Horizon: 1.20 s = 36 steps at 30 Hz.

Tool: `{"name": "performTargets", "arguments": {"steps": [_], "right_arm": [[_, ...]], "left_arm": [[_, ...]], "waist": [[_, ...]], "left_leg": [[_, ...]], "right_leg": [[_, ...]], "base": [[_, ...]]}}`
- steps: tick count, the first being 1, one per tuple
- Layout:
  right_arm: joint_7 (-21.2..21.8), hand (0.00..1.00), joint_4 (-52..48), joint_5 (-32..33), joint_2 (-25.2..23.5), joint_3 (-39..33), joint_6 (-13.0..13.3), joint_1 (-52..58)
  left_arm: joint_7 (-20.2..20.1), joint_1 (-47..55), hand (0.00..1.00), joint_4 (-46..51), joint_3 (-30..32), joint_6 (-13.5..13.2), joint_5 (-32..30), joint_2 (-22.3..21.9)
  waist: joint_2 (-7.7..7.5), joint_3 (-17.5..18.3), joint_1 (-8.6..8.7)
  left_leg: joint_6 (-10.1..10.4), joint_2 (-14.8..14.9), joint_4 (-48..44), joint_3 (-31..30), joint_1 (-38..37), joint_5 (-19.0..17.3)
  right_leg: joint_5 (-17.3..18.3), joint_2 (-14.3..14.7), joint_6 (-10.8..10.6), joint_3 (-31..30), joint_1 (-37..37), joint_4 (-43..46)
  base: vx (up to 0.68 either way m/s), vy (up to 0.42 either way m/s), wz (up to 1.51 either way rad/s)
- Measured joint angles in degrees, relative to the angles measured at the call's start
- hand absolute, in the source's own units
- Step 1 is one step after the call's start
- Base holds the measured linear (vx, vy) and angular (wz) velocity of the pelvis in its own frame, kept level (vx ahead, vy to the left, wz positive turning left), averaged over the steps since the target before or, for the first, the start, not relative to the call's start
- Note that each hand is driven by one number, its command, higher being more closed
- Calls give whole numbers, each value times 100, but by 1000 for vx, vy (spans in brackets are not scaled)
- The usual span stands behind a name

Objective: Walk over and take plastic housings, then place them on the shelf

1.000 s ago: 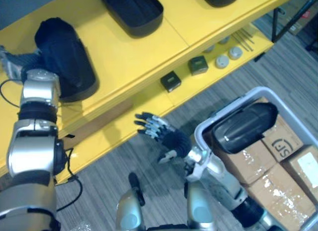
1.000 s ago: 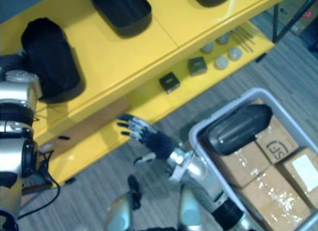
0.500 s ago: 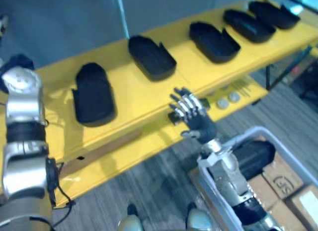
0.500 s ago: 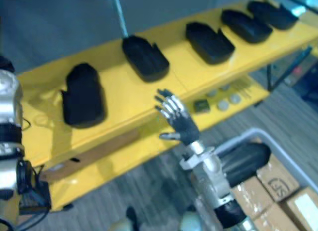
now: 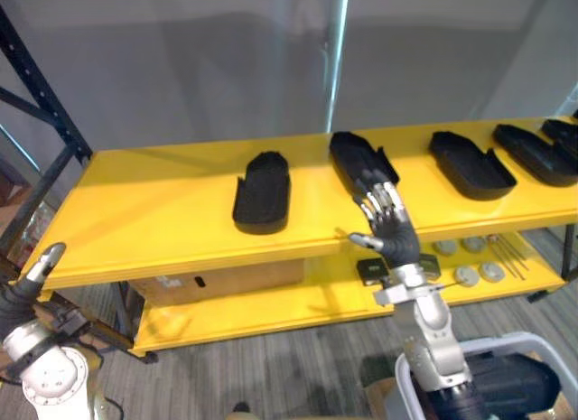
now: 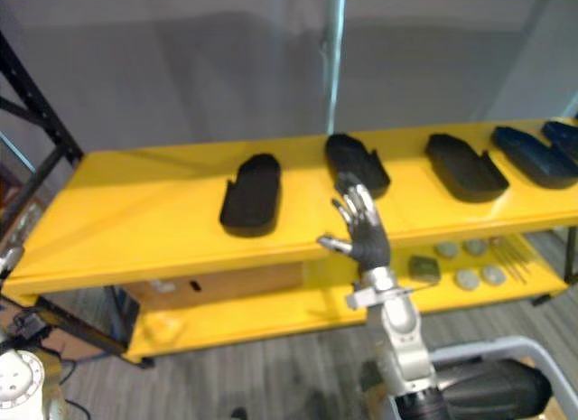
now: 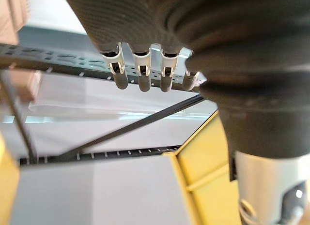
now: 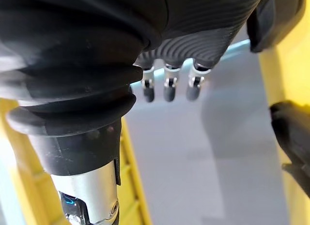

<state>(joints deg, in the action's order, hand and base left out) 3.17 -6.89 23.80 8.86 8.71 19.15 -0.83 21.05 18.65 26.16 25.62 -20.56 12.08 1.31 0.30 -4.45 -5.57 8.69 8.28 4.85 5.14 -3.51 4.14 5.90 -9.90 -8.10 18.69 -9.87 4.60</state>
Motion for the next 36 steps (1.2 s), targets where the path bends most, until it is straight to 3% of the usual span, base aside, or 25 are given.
{"name": "performTargets", "arguments": {"steps": [2,5,12,13,18,26,27,31,36], "right_arm": [[-200,0,6,-101,-107,-37,-2,130],[-320,0,10,-219,-103,-45,-1,226],[-344,0,31,-229,-111,-68,-2,237],[-343,0,31,-233,-181,-247,-5,450],[-332,0,30,-233,-185,-309,-5,478],[-304,0,25,-109,-174,-1230,56,865],[-270,0,-17,51,-172,-1269,59,893],[339,0,-421,363,-183,-1086,63,1130],[861,0,-419,239,-119,-455,73,830]], "left_arm": [[-328,117,0,228,-232,-326,167,-191],[-562,23,0,337,-223,-528,535,-133],[-878,-69,0,376,-395,-544,830,60],[-1288,-69,0,220,-678,-437,835,58],[-1286,-70,0,220,-692,-437,835,58],[-1214,-59,0,150,-1012,-442,803,45],[-1124,-102,0,71,-1089,-442,759,57],[-595,-178,0,-87,-1104,-325,490,60],[-362,-152,0,-249,-1039,-161,487,59]], "waist": [[-56,34,-1],[-40,25,21],[-116,-32,56],[-48,-183,313],[-55,-246,324],[-24,-748,356],[-23,-754,420],[1,-827,510],[29,-842,411]], "left_leg": [[10,23,-1,-38,86,57],[16,-8,-3,-52,155,99],[8,-11,0,72,149,93],[5,0,3,175,157,93],[5,1,-10,177,155,93],[-94,4,-355,163,598,73],[-131,-9,-447,164,669,34],[-152,9,-589,194,764,-20],[-145,25,-589,136,799,-20]], "right_leg": [[-39,5,4,26,84,-11],[-90,14,-19,21,121,-14],[-130,-1,-13,-129,203,-15],[-194,6,-14,-218,282,-40],[-201,9,-7,-228,288,-35],[-402,14,19,-311,593,-81],[-409,-2,16,-321,620,-81],[-407,-6,30,-347,689,-63],[-389,14,24,-292,687,-20]], "base": [[-12,-1,8],[6,-6,4],[-5,-1,-7],[0,0,0],[0,0,0],[-46,13,-1],[-46,28,-10],[-26,14,-5],[3,-7,7]]}}
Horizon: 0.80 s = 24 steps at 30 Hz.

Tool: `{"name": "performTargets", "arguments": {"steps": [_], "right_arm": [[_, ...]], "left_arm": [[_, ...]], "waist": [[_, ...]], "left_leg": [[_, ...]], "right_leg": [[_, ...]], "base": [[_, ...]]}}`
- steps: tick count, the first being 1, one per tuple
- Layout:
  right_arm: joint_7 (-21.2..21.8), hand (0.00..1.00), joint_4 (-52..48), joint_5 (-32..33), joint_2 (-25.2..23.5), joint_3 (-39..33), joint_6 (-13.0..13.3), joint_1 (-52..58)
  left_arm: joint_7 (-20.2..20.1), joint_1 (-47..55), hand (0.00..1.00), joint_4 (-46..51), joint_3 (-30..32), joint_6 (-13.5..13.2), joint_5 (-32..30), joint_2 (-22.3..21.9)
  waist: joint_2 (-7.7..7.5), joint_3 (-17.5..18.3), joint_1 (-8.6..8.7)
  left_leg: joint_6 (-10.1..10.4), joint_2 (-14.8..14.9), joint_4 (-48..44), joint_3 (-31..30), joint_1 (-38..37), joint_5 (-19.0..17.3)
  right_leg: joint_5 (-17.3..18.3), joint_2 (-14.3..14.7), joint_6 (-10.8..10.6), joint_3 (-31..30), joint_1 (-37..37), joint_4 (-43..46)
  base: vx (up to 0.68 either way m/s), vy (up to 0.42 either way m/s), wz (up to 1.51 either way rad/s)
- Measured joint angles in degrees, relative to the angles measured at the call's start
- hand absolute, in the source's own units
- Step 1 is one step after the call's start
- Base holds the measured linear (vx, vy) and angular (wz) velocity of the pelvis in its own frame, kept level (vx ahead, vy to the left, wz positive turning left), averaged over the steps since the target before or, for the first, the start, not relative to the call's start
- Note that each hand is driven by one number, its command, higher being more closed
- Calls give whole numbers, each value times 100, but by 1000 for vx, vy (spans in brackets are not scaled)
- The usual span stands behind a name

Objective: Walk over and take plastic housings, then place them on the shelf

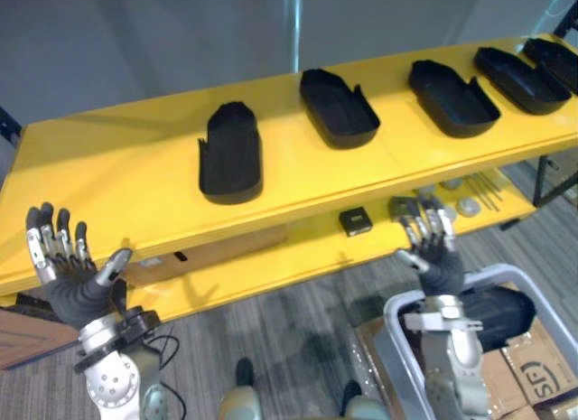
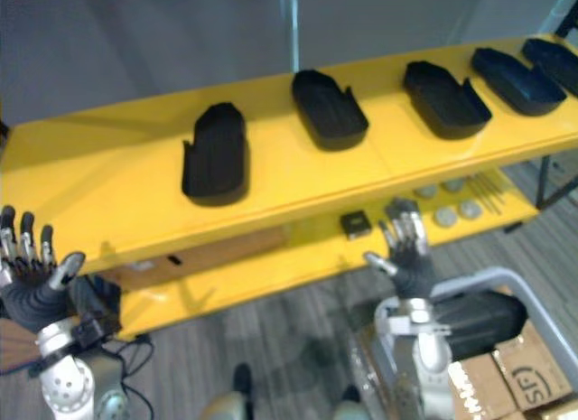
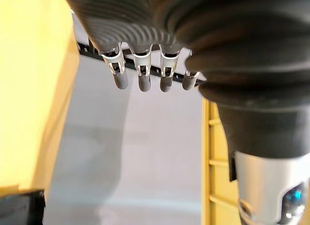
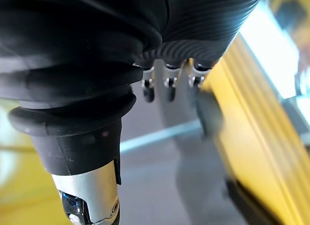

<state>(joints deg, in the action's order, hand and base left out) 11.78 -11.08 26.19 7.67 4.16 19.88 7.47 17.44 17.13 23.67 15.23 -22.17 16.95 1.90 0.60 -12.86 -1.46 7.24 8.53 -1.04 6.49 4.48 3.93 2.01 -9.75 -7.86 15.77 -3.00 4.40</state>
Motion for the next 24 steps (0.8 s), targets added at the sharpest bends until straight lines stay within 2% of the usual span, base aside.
{"name": "performTargets", "arguments": {"steps": [1,5,9,15,18,24], "right_arm": [[84,0,0,-5,83,152,0,-184],[215,0,21,-20,273,460,-39,-706],[484,0,125,-31,413,783,-217,-1014],[393,0,1094,-472,400,1145,-403,-1649],[329,0,1599,-525,394,1142,-515,-1956],[318,0,2201,-851,404,1142,-515,-2041]], "left_arm": [[-2,7,0,-36,-2,105,-1,-1],[-11,126,0,-62,22,228,-4,-1],[-47,269,0,-78,42,238,-6,0],[-210,201,0,-361,42,244,-5,68],[-258,191,0,-432,41,296,-5,286],[-290,90,0,-483,-34,335,-6,299]], "waist": [[-1,0,-57],[-13,1,-222],[-15,4,-314],[-29,12,-453],[-35,15,-486],[-35,16,-551]], "left_leg": [[2,-6,2,-34,63,3],[50,-33,97,-140,56,75],[40,-84,322,-296,-61,190],[-11,-181,591,-350,-147,274],[-38,-179,593,-339,-140,296],[-71,-169,596,-354,-138,362]], "right_leg": [[0,1,-2,24,7,0],[1,-7,0,142,-19,3],[3,-26,3,288,-136,24],[77,-129,35,323,-140,189],[105,-133,19,334,-140,201],[124,-126,-8,406,-155,207]], "base": [[-1,-5,14],[30,-3,17],[25,-3,20],[-34,14,10],[-38,-2,3],[-14,-9,3]]}}
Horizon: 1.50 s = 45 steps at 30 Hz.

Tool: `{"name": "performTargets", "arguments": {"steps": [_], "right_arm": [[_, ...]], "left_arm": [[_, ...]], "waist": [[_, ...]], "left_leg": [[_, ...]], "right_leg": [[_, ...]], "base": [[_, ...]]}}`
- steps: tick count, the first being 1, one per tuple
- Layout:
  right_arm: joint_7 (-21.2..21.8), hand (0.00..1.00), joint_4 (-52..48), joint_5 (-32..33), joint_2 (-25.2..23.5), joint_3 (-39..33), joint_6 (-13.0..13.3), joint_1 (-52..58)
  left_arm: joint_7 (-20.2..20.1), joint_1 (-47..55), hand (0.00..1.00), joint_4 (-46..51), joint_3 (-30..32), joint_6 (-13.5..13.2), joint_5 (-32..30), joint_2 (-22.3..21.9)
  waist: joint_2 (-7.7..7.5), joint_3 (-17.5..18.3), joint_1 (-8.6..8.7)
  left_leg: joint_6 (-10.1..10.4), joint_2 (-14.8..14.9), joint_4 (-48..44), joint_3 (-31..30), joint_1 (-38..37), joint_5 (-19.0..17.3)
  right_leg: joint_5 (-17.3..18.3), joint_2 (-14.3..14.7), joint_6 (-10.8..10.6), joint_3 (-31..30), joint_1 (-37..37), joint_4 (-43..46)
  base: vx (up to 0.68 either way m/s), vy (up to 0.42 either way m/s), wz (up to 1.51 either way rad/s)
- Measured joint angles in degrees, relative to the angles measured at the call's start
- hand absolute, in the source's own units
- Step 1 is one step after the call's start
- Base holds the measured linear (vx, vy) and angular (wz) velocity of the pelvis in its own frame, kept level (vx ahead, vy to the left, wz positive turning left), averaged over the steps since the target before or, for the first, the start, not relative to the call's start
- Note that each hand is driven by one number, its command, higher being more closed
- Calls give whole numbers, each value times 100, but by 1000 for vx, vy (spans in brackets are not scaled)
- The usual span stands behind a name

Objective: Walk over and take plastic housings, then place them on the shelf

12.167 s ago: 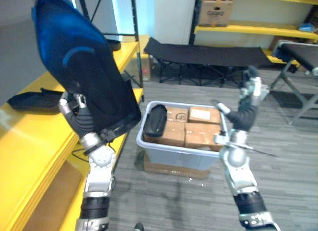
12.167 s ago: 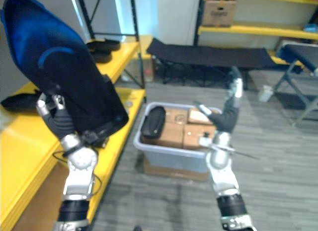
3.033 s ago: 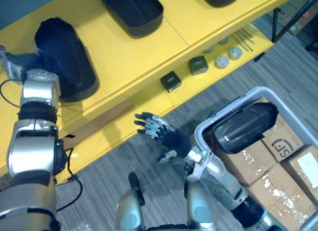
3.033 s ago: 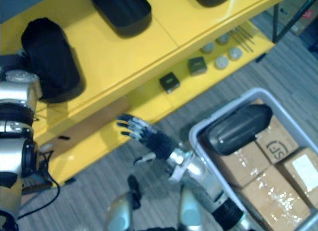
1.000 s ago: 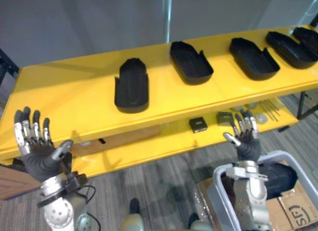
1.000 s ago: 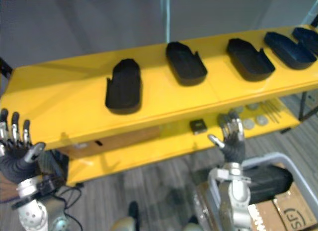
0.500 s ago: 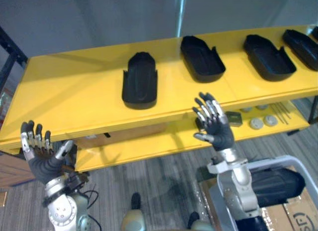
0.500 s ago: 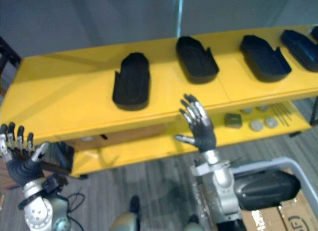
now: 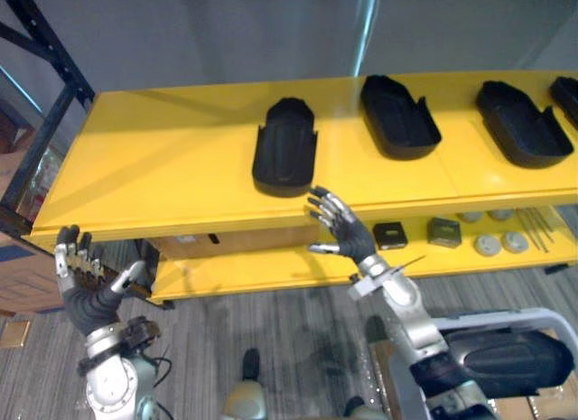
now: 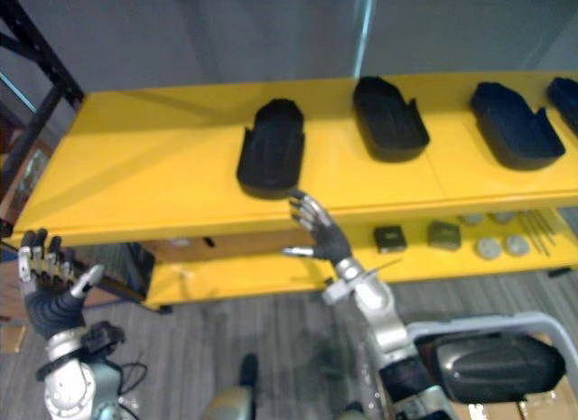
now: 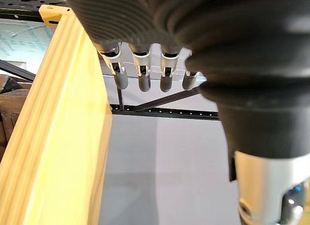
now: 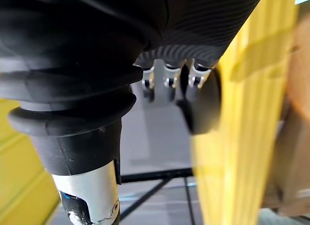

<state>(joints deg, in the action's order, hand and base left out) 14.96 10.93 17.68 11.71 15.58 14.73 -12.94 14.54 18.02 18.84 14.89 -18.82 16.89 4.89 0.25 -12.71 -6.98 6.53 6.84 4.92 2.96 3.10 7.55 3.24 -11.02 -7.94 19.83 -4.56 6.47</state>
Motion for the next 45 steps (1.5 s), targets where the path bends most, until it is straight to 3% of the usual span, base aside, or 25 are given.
{"name": "performTargets", "arguments": {"steps": [5,11,19,27,36,45], "right_arm": [[-245,0,739,-532,-17,30,25,-566],[-300,0,1072,-552,-18,-12,51,-1250],[-248,0,1164,-692,-104,-9,59,-1895],[-69,0,1898,-723,-86,10,-97,-2185],[146,0,2680,-725,233,105,-106,-2643],[-9,0,3522,-951,405,48,111,-3212]], "left_arm": [[-4,-62,0,-43,-50,4,-1,94],[-6,-115,0,-190,-126,6,0,93],[-10,-196,0,-194,-157,6,-1,90],[-19,-236,0,-194,-153,12,-3,82],[-136,-256,0,-197,-130,14,-4,51],[-126,-403,0,-212,-155,15,-169,5]], "waist": [[2,-1,-44],[20,-12,-171],[35,-29,-207],[71,-50,-257],[146,-243,-335],[281,-372,-439]], "left_leg": [[-8,-13,3,-105,-1,73],[-4,-9,3,-149,3,107],[21,-25,-1,-289,121,220],[1,-19,0,-354,107,216],[24,-38,-4,-467,195,295],[7,-31,0,-562,187,283]], "right_leg": [[1,0,1,61,-43,13],[55,-1,-3,67,-16,108],[78,-8,5,206,43,194],[146,-10,2,233,41,301],[146,-18,-2,365,42,316],[196,-11,-25,486,-48,358]], "base": [[-19,-8,9],[-44,-11,3],[-19,-14,9],[-19,-11,2],[-10,-17,6],[-28,-26,7]]}}
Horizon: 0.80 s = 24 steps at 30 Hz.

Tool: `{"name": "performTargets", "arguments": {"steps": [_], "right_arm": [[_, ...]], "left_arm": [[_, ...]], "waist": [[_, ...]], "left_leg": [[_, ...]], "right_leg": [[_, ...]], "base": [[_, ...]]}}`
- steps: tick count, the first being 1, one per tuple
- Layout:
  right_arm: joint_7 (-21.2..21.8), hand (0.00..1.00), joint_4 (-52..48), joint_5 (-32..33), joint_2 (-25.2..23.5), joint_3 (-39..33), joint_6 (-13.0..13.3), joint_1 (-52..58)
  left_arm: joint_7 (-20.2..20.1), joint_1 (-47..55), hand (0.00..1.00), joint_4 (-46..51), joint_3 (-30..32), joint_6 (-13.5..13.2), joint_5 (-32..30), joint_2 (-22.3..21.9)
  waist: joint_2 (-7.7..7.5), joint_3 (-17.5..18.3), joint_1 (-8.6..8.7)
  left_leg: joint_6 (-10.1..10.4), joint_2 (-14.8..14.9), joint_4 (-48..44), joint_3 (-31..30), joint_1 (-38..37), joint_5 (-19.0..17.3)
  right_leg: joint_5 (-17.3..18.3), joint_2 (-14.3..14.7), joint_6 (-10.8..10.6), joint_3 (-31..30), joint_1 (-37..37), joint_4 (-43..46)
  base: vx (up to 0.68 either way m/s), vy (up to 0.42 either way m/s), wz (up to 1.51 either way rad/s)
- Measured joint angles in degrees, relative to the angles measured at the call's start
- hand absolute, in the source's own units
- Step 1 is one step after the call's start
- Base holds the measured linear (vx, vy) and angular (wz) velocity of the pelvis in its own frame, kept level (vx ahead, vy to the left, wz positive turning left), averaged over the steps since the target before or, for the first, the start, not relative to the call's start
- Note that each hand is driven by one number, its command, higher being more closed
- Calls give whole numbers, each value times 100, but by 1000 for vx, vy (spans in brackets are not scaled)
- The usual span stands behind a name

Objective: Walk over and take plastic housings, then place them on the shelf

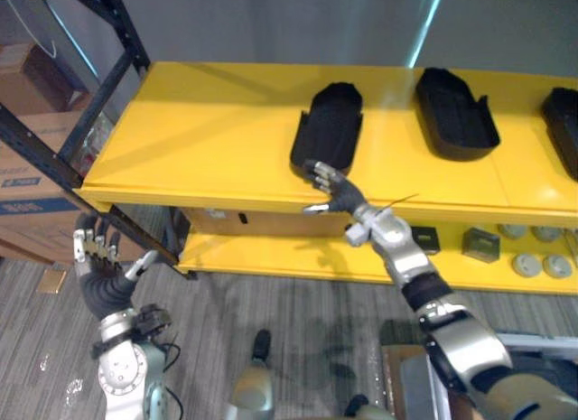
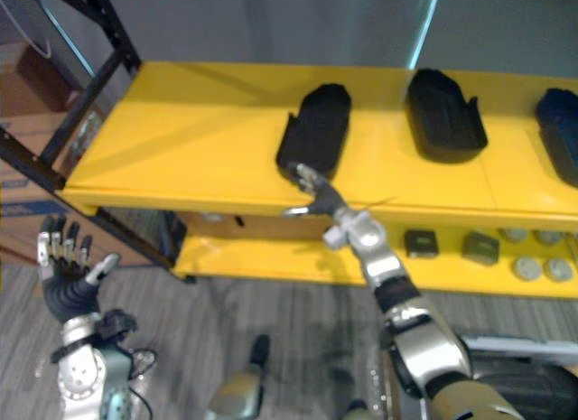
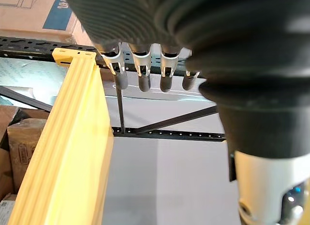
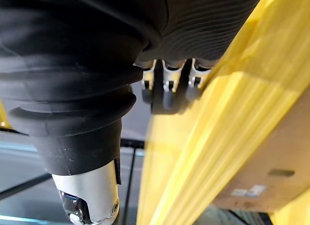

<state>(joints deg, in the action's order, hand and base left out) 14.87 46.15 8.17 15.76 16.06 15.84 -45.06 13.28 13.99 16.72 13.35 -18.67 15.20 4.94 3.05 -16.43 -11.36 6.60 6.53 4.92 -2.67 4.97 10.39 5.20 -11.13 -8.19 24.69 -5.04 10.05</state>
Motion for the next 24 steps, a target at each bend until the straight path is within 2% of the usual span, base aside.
{"name": "performTargets", "arguments": {"steps": [6,12,20,24], "right_arm": [[-235,0,307,-321,233,-303,30,-490],[-249,0,365,-334,525,-376,29,-645],[-255,0,367,-335,694,-480,0,-742],[-231,0,361,-336,714,-468,1,-827]], "left_arm": [[12,-68,0,-5,6,-2,12,148],[9,-92,0,-7,14,-4,30,141],[45,-63,0,16,18,-8,43,51],[63,-66,0,25,134,-10,44,-13]], "waist": [[-45,-264,-85],[-64,-291,-170],[-62,-309,-168],[-47,-533,-155]], "left_leg": [[-62,14,-6,17,49,47],[-38,-65,-29,-7,102,77],[-27,-130,-30,-21,62,86],[-55,-117,-29,-6,29,61]], "right_leg": [[21,0,3,65,1,36],[162,-107,-12,81,92,235],[210,-191,-32,91,88,326],[209,-189,-38,63,85,359]], "base": [[-16,-28,7],[25,-28,7],[-3,-16,1],[-71,-20,-4]]}}
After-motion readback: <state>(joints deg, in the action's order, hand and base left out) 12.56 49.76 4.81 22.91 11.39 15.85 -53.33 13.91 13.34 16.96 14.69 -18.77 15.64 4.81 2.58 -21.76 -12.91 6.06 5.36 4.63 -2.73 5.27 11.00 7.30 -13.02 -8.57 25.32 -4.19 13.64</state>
